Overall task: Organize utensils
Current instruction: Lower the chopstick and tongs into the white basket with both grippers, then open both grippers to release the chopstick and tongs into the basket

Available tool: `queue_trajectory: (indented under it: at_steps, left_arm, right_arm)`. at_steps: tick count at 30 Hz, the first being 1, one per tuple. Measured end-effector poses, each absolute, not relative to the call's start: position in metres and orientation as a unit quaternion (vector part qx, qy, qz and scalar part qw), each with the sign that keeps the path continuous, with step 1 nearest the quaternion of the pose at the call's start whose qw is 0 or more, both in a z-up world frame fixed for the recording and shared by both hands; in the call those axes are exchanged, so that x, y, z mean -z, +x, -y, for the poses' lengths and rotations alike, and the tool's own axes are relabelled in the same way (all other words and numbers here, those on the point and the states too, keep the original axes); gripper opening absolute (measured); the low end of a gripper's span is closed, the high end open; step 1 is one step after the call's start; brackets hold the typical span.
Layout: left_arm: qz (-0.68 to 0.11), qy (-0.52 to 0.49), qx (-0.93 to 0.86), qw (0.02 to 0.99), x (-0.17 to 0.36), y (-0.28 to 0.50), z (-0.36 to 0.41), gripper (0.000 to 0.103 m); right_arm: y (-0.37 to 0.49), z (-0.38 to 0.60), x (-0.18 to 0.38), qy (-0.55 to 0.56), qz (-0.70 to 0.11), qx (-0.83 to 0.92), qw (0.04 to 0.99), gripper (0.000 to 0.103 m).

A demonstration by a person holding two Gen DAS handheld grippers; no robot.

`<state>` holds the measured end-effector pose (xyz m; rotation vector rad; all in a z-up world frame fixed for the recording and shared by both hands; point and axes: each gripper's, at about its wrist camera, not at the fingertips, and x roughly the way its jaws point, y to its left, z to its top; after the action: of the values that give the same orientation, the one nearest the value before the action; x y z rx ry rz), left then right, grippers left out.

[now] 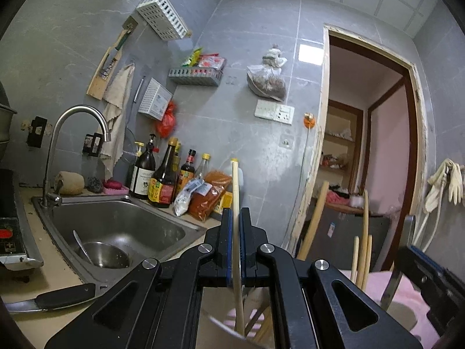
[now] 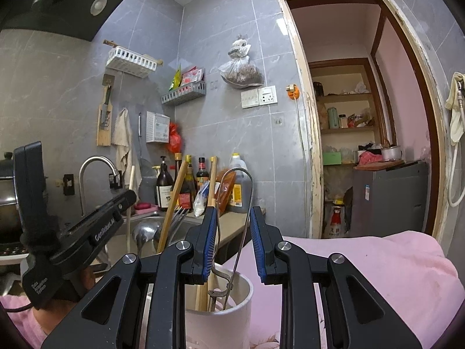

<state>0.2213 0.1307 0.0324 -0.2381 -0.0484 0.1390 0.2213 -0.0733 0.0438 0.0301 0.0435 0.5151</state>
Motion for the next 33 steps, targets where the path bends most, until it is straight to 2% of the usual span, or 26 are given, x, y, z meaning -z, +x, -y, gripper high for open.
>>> queue_trajectory:
  at_steps: [18, 21, 23, 30, 33]
  left_arm:
    - [-0.005, -0.110, -0.044, 0.993, -0.024, 0.209, -0.128, 0.003]
    - [-0.005, -0.111, -0.042, 0.993, -0.024, 0.206, -0.127, 0.006]
    - [-0.004, -0.113, -0.038, 0.993, -0.024, 0.204, -0.127, 0.013]
    - [0.002, -0.124, -0.030, 0.992, -0.027, 0.196, -0.130, 0.016]
    - [0.006, -0.130, -0.024, 0.991, -0.030, 0.192, -0.131, 0.023]
  right_arm:
    - [0.224, 0.075, -0.040, 0.023, -0.036, -0.262, 0.964, 0.022]
    - [0.224, 0.075, -0.040, 0.023, -0.037, -0.261, 0.964, 0.023]
    - [0.224, 0.075, -0.040, 0.023, -0.034, -0.262, 0.964, 0.026]
    - [0.218, 0.077, -0.041, 0.027, -0.018, -0.261, 0.965, 0.029]
    - [0.213, 0.082, -0.044, 0.035, -0.005, -0.256, 0.966, 0.034]
